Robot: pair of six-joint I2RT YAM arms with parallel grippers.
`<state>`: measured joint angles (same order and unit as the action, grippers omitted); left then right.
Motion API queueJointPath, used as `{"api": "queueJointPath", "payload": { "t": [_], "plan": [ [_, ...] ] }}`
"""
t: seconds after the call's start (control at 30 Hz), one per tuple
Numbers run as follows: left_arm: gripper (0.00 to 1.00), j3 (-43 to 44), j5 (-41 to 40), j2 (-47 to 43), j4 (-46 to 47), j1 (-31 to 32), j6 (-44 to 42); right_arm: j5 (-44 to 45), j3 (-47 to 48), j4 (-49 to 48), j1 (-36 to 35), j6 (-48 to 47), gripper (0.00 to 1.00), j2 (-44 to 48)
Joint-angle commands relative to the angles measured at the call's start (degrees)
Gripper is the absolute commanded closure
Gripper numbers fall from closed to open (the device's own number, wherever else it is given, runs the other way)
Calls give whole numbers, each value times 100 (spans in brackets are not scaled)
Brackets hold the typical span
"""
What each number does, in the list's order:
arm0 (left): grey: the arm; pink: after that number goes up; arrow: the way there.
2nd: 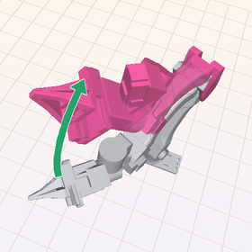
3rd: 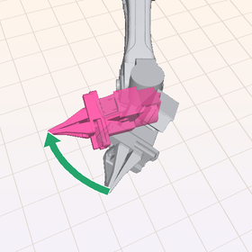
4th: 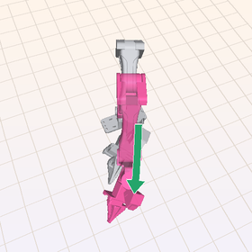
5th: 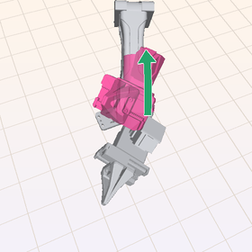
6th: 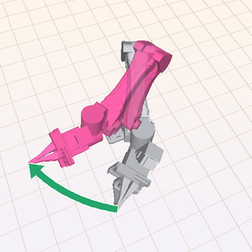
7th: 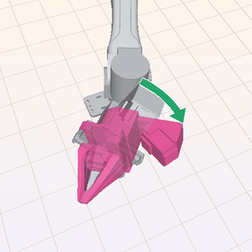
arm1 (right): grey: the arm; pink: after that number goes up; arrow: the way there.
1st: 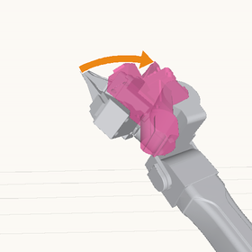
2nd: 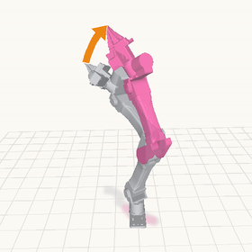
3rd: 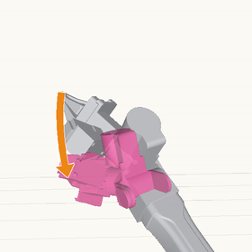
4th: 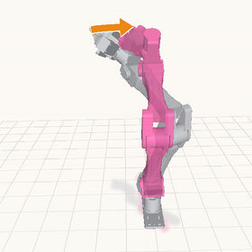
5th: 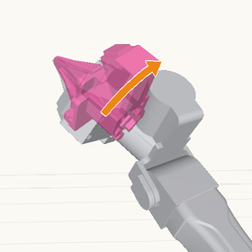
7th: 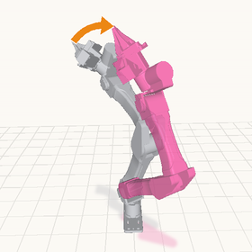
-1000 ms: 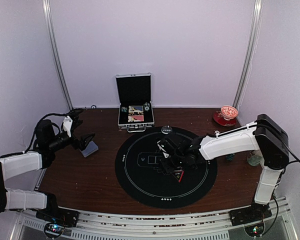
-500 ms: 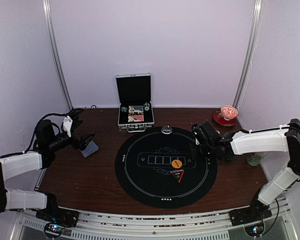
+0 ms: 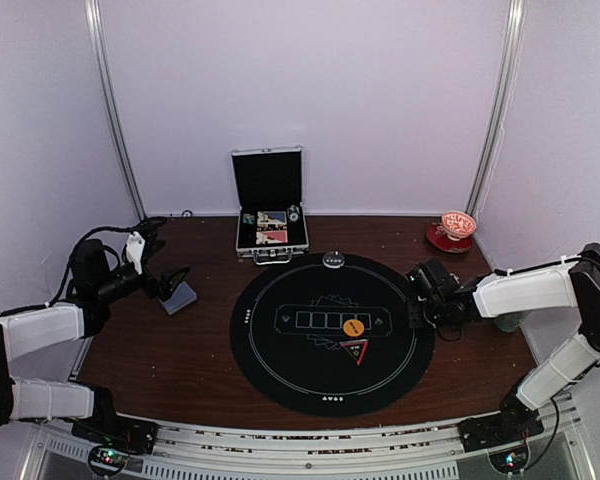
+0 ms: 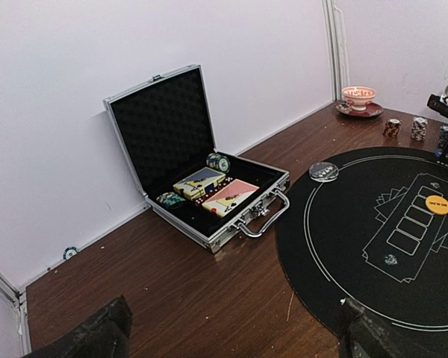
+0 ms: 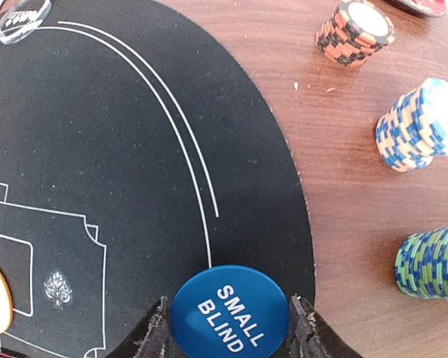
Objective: Distribute texas hold em gaming equipment
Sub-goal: Place the small blind button in the small blind area.
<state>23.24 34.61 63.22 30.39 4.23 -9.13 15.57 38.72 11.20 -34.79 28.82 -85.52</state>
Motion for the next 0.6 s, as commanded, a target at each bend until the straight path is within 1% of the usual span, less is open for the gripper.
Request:
{"api": "queueJointPath", "payload": {
  "t": [0.0,0.2,0.57],
  "plan": [
    [2,2,15,31,338,-15,-2,196,-79,-171,72,55,50,-50],
    [2,-11,11,-11,345,-12,1,369,-75,-80,94,88,49,-176],
    [2,-5,10,15,354,-12,-1,329,-52,-31,131,145,48,-352]
  ]
}}
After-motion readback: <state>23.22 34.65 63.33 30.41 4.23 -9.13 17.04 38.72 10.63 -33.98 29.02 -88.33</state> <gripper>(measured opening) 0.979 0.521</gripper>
